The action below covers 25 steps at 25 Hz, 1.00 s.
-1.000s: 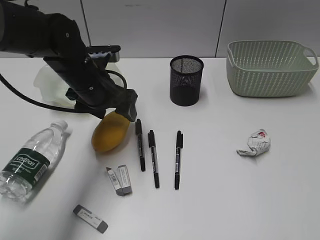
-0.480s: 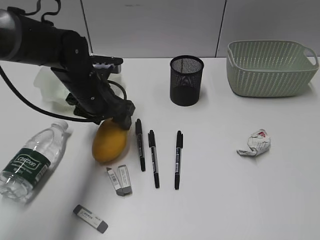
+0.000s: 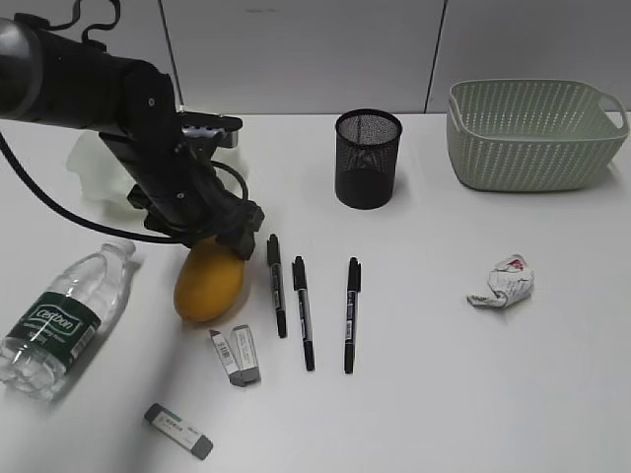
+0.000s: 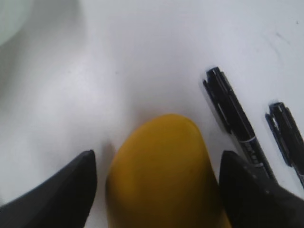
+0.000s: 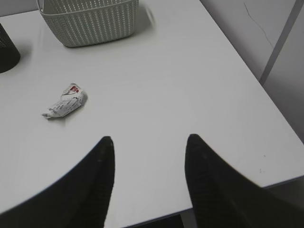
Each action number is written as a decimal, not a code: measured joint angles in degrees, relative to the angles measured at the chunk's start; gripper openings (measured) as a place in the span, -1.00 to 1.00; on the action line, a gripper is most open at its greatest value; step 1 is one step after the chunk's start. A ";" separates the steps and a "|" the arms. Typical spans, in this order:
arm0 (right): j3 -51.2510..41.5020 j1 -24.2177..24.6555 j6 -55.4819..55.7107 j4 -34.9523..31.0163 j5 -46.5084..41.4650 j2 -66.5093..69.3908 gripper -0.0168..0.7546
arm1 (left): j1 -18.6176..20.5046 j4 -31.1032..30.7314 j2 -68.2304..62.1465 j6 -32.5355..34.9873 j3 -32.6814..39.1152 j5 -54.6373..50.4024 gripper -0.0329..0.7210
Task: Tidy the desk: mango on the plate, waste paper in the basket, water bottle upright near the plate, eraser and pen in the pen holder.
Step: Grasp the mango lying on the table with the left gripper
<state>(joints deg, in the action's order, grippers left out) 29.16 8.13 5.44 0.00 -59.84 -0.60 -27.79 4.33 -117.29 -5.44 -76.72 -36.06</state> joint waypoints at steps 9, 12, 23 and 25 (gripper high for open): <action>0.00 0.00 0.00 0.00 0.00 0.00 0.06 | 0.00 3.02 -1.91 0.00 -0.05 -1.82 0.55; 0.00 0.00 0.00 0.00 0.00 0.00 0.06 | 0.00 3.04 -1.56 0.00 -0.05 -2.15 0.55; 0.00 0.00 0.00 0.00 0.00 0.00 0.06 | 1.62 -2.70 13.38 0.00 0.19 9.28 0.55; 0.00 0.00 0.00 0.00 0.00 0.00 0.06 | 4.57 -3.00 14.04 0.00 0.19 14.55 0.55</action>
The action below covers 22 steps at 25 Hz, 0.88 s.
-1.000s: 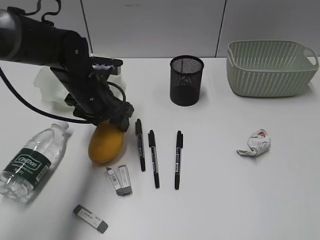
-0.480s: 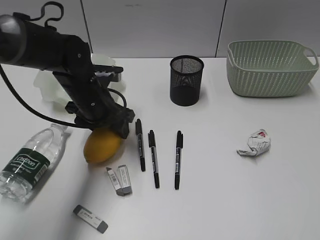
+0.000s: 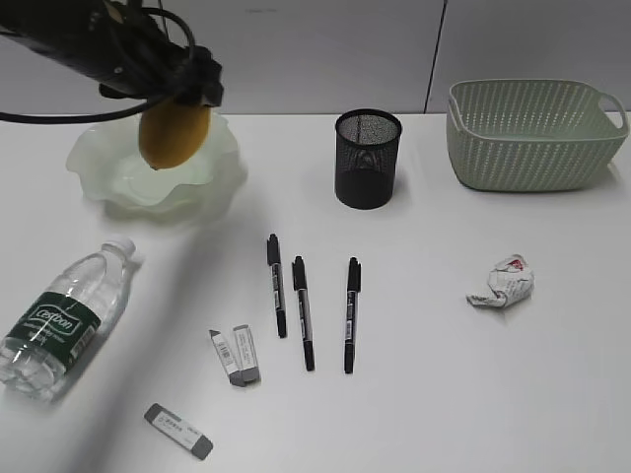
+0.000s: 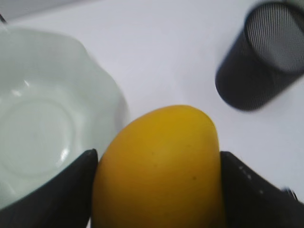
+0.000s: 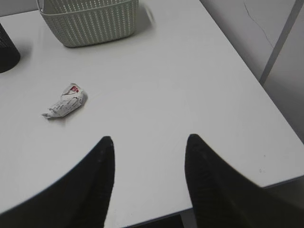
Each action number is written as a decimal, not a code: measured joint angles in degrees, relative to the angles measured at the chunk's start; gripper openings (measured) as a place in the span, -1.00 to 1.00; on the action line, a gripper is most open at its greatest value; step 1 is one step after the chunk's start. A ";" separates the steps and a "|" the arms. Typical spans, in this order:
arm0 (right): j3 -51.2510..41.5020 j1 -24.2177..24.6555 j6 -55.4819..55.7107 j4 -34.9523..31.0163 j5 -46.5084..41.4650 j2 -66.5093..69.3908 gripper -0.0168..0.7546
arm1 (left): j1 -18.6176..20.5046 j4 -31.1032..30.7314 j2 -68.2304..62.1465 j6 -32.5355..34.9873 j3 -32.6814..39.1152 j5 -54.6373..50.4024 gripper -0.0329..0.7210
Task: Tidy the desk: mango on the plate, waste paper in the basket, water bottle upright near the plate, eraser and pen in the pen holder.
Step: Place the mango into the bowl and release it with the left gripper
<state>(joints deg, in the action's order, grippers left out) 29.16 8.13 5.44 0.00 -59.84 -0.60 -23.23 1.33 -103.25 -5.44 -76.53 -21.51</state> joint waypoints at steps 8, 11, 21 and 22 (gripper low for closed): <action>0.00 0.00 0.00 0.00 0.00 0.00 0.06 | 8.87 -0.67 -7.43 0.00 0.00 11.48 0.55; 0.00 0.00 0.00 0.00 0.00 0.00 0.06 | 8.96 -0.87 -10.94 0.00 -1.89 13.35 0.55; 0.00 0.00 0.00 0.00 0.00 0.00 0.06 | 9.01 -0.87 -14.59 0.00 -6.20 12.27 0.81; 0.00 0.00 0.00 0.00 0.00 0.00 0.06 | 9.01 -0.87 -14.53 0.00 -6.20 11.23 0.81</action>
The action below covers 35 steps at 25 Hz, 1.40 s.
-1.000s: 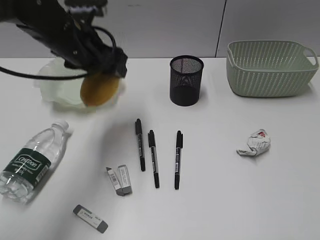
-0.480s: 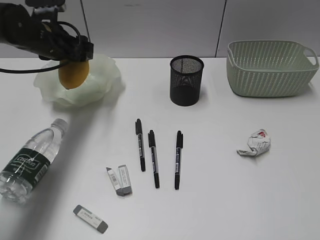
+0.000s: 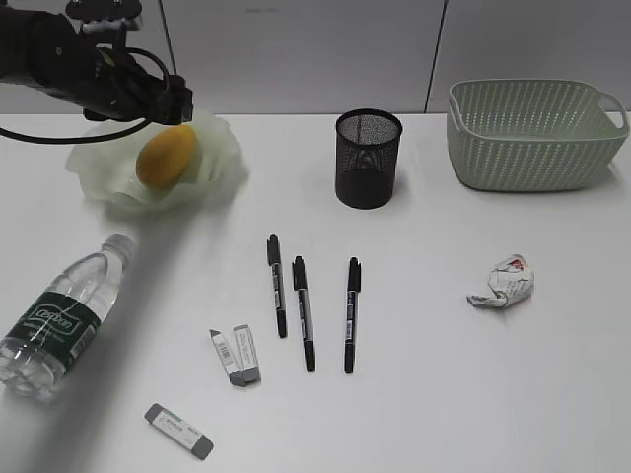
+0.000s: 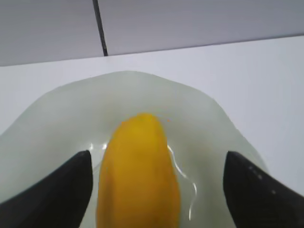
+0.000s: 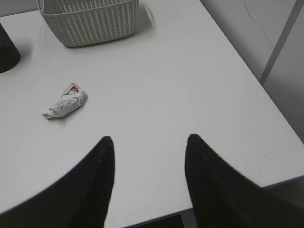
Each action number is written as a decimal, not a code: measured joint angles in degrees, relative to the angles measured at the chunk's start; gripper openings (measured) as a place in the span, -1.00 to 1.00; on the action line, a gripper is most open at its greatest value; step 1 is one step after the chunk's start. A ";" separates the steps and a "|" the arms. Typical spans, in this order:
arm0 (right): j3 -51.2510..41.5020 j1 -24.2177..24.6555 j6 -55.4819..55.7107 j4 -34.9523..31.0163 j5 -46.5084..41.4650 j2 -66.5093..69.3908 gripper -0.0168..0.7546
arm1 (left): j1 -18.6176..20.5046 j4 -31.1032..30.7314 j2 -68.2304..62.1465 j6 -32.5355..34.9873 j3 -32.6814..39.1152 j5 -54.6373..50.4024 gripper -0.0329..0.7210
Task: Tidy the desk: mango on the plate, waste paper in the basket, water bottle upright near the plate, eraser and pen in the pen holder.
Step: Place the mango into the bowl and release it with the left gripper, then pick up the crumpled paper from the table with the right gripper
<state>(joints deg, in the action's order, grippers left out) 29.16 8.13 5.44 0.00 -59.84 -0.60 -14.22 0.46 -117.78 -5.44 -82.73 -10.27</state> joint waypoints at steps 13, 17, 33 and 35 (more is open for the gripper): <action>0.00 0.00 0.00 0.00 0.00 0.00 0.06 | -0.07 -1.26 38.18 1.16 24.14 -14.28 0.04; 0.00 0.00 0.00 0.00 0.00 0.00 0.06 | -1.41 -2.65 62.63 5.05 37.23 -27.32 0.02; 0.46 0.02 -4.53 -4.37 1.41 2.18 0.06 | 2.31 -2.69 116.31 0.77 51.83 -50.22 -0.11; 1.35 0.02 -8.87 -10.08 3.91 8.41 0.06 | 3.96 -3.42 117.99 0.40 51.83 -50.26 -0.13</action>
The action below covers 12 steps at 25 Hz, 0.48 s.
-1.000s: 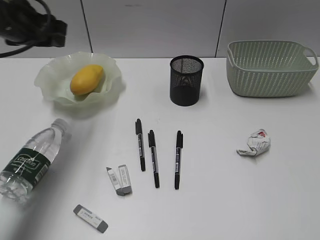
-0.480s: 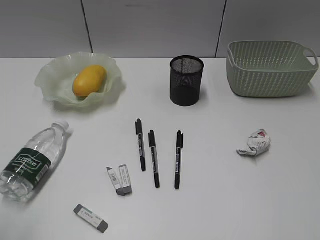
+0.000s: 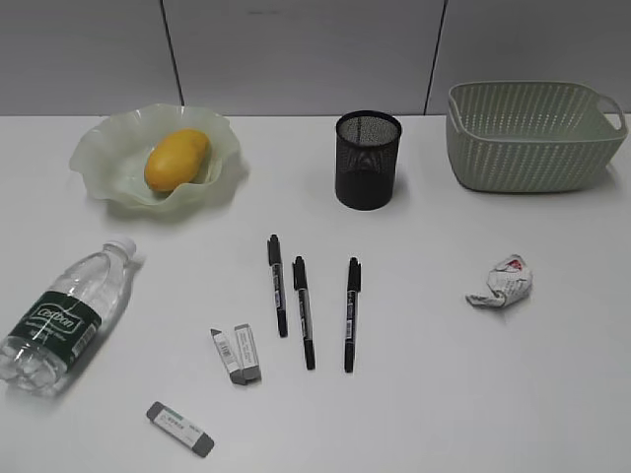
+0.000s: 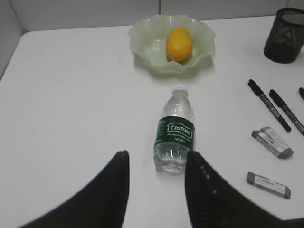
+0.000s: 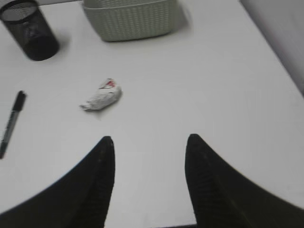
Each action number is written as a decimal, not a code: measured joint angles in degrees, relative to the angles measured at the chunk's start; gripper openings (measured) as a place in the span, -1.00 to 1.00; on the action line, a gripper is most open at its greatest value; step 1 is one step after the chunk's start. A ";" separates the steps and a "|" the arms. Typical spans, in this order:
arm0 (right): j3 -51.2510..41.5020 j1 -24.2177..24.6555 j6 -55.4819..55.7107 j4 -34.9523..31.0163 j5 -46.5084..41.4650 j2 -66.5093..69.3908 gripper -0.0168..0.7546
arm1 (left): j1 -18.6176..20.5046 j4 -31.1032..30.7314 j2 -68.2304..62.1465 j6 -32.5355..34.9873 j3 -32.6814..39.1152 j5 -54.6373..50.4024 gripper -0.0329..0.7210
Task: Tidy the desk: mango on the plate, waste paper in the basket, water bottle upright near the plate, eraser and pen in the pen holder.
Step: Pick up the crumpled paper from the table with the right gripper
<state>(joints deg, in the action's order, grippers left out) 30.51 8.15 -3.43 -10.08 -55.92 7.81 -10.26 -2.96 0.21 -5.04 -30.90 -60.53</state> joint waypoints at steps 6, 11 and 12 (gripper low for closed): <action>6.01 -1.34 -5.46 -9.43 9.21 33.58 0.06 | 0.71 -0.26 0.15 -0.26 0.00 0.00 -0.14; 11.73 -2.48 -6.02 -16.56 12.60 62.87 0.06 | 0.71 -0.26 0.15 -0.26 0.00 0.00 -0.15; 12.80 -3.32 -5.69 -17.46 13.74 68.56 0.06 | 0.71 -0.26 0.15 -0.33 0.00 0.00 -0.15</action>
<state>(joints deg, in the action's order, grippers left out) 43.31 4.83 -9.12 -27.54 -42.19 76.37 -9.55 -3.22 0.36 -5.37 -30.90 -60.54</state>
